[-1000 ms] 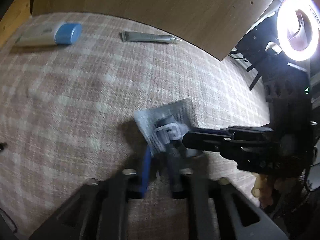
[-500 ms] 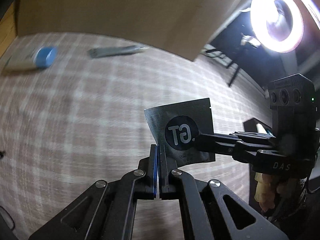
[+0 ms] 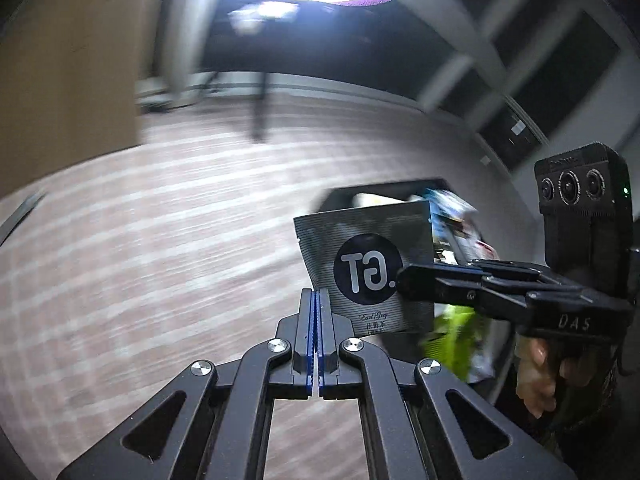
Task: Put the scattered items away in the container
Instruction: 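Carry the grey sachet to the black box and open the left tool, then move both tools back to the blue-capped bottle and grey tube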
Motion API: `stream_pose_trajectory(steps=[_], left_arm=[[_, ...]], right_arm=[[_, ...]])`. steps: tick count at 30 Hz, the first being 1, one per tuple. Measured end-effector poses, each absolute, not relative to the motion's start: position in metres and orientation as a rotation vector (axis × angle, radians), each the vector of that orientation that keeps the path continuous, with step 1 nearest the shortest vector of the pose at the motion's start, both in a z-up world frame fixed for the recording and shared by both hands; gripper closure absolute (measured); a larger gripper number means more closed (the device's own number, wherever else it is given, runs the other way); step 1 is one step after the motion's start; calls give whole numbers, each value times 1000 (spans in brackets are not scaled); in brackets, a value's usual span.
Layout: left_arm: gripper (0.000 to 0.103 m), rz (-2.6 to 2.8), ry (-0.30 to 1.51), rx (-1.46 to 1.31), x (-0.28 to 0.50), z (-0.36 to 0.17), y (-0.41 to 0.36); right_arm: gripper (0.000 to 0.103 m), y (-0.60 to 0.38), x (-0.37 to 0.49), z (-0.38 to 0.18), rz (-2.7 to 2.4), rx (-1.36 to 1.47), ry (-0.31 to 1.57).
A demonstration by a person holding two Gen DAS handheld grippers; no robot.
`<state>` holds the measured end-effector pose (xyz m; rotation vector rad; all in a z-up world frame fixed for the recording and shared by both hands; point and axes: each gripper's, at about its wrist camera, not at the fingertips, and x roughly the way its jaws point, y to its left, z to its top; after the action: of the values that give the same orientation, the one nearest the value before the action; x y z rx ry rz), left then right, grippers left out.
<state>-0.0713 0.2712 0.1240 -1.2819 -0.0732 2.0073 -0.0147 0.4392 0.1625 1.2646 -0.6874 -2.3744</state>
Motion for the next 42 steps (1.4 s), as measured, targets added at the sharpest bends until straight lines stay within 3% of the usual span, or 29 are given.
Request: stream_pose_trajectory(steps=[7,18,22,29,34,42], left_arm=[[103,1886,42,-1202,-54,142,379],[102,1777,130,-1180,-25,151,478],[101,1765,173,-1177,-18,151,493],[98,1863,183,-1162,-20,161,470],[82,1957,199,-1157,-25,163,429],[81,2130,163,-1203,-39,160,312]], right_arm=[[96,546,31,172,-2534,1247,-866],[93,625,72,179,-2690,1300,-902],[50,645,81,178,-2785,1362,-891],[45,645,85,184,-2832,1307,-858],[40,613,69,193,-2804,1215,-702],[39,503,14,212,-2654,1117,-221]])
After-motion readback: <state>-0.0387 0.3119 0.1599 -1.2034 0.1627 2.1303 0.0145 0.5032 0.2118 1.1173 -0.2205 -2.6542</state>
